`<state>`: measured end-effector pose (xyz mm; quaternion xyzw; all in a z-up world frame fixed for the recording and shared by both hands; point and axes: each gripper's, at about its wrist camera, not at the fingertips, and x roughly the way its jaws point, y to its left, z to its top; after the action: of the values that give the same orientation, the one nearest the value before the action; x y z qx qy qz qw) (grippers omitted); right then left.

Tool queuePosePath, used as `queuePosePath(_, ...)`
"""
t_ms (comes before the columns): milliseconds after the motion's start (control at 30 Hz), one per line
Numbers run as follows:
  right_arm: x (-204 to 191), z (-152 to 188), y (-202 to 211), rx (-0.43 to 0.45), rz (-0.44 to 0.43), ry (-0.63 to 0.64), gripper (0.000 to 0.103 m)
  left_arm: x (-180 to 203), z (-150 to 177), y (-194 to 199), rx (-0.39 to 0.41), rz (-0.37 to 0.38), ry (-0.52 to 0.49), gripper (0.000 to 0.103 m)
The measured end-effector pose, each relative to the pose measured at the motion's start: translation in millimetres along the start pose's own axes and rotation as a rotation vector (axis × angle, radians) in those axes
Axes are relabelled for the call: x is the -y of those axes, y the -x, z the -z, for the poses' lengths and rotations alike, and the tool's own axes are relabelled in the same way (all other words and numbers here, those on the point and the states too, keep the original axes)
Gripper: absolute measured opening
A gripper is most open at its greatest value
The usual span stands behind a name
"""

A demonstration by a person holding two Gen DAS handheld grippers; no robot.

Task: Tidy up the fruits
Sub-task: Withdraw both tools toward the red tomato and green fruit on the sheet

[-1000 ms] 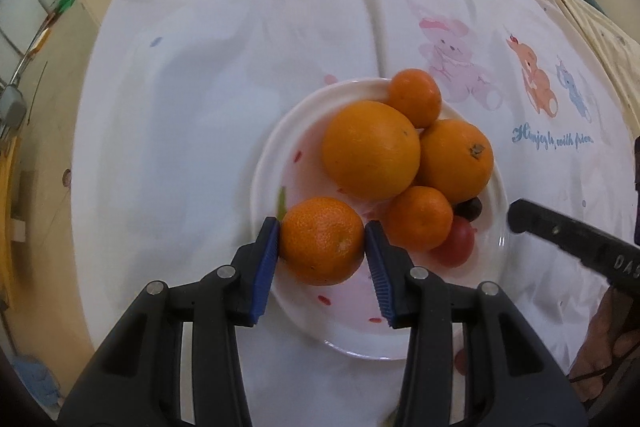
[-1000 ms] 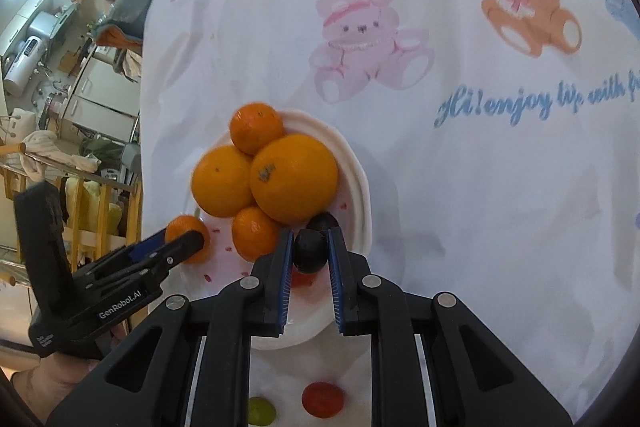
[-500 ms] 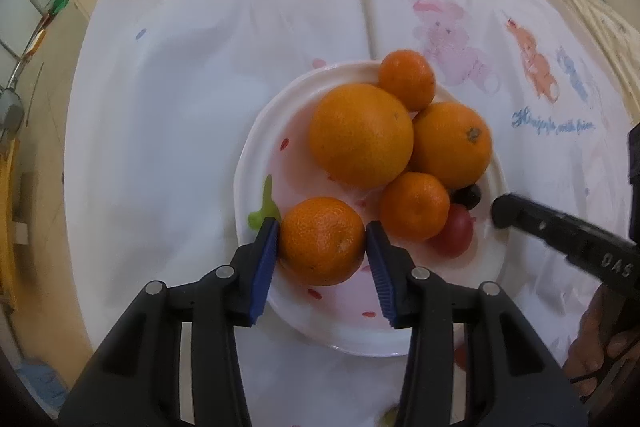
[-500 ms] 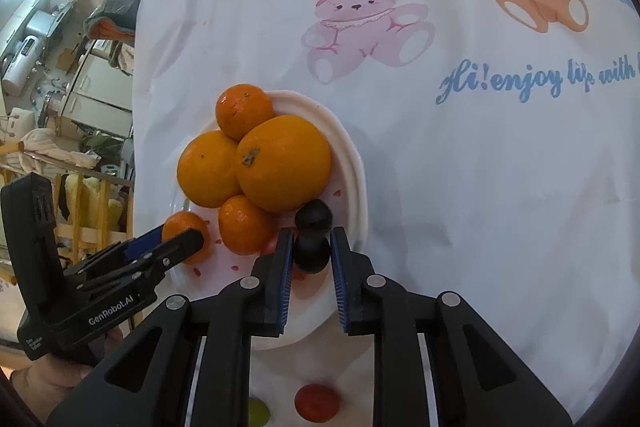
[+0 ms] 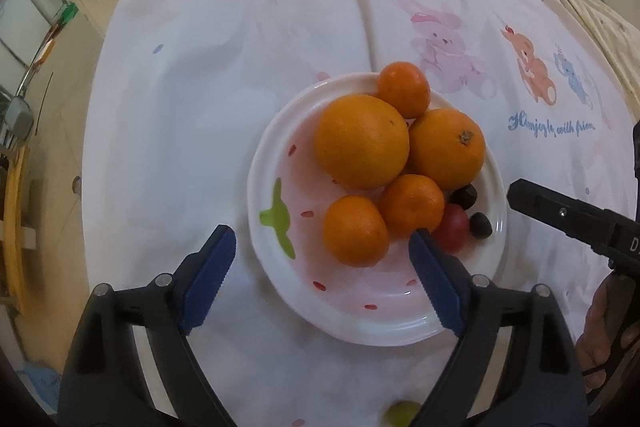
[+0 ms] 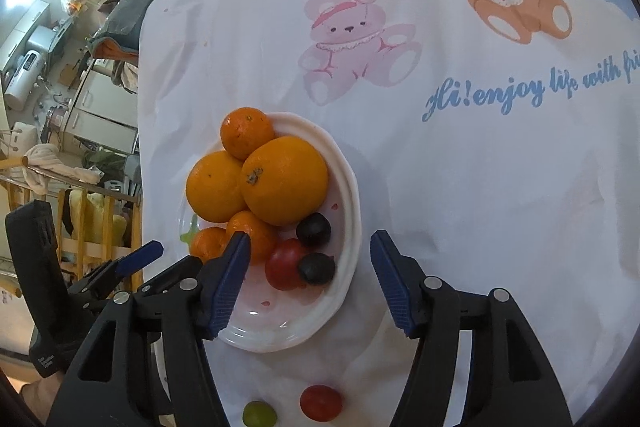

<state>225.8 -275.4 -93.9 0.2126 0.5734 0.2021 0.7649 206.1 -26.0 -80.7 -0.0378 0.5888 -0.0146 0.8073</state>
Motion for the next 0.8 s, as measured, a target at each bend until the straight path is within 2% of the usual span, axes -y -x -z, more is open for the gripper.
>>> queuePosePath(233,4.3,6.1,19.8,0.038,-0.011,-0.032,0.065,-7.7,3.2,11.9,0.017,0.014,0.058,0.086)
queuePosePath(500,3.7,21.9,54.6,0.097,0.006,-0.032,0.065,-2.1,16.9,44.9,0.096,0.013,0.017,0.086)
queuePosePath(800,9.8,61.3,81.0,0.121,0.011,-0.082,0.065,-4.0,46.2,67.6,0.078,0.057,0.011,0.086)
